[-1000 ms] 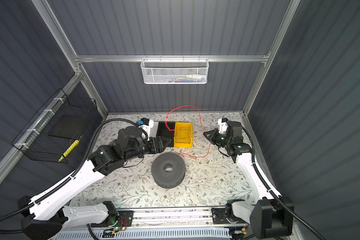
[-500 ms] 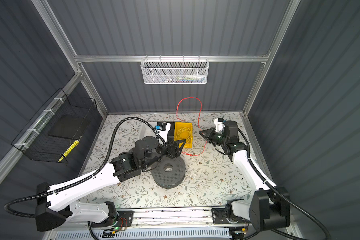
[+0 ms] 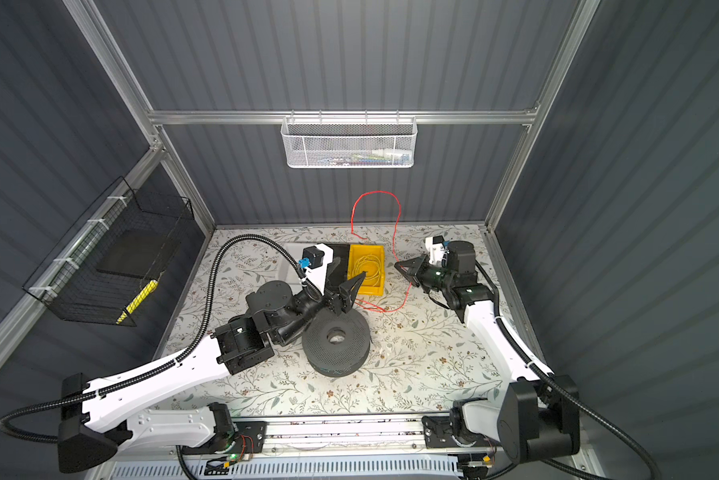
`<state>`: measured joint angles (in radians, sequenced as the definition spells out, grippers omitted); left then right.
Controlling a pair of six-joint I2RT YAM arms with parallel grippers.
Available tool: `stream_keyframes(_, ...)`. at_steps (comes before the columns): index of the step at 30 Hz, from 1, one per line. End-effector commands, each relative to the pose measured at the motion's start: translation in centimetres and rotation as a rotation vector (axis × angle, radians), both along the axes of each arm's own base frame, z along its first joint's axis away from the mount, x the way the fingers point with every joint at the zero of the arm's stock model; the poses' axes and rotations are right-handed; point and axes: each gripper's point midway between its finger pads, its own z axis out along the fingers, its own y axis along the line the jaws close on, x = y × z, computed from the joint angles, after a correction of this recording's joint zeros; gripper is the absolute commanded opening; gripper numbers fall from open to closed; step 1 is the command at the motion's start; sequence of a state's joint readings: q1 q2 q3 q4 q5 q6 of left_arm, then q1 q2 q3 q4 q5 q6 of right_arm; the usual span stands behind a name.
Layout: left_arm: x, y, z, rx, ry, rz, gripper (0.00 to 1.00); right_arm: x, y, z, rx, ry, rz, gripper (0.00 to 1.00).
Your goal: Wrap the cables
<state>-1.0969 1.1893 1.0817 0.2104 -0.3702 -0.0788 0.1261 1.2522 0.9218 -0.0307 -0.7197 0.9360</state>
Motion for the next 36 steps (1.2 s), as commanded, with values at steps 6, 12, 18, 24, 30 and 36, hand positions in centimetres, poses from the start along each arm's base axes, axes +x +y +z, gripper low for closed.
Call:
stream_keyframes(6, 1.6, 0.0, 4.3, -0.053, -0.143, -0.025, 0.72, -0.8, 0.5, 1.6, 0.018, -0.029, 0.032, 0.0)
stream_keyframes(12, 3.5, -0.1, 4.9, -0.063, -0.15, -0.046, 0.7, -0.8, 0.5, 1.7, 0.021, -0.032, 0.038, 0.0)
stream_keyframes(18, 3.9, -2.2, 5.1, -0.034, -0.16, -0.12, 0.69, -0.7, 0.6, 1.4, 0.019, -0.029, 0.041, 0.0)
stream_keyframes(24, 4.3, -3.0, 5.6, -0.047, -0.168, -0.13, 0.69, -0.5, 0.7, 1.6, 0.019, -0.036, 0.046, 0.0)
stream_keyframes(30, 4.9, -2.9, 6.0, -0.053, -0.168, -0.11, 0.57, -0.7, 0.8, 1.6, 0.024, -0.038, 0.048, 0.0)
stream_keyframes(36, 5.4, -2.6, 5.9, -0.045, -0.142, -0.088, 0.38, -0.8, 0.8, 1.5, 0.028, -0.039, 0.05, 0.0)
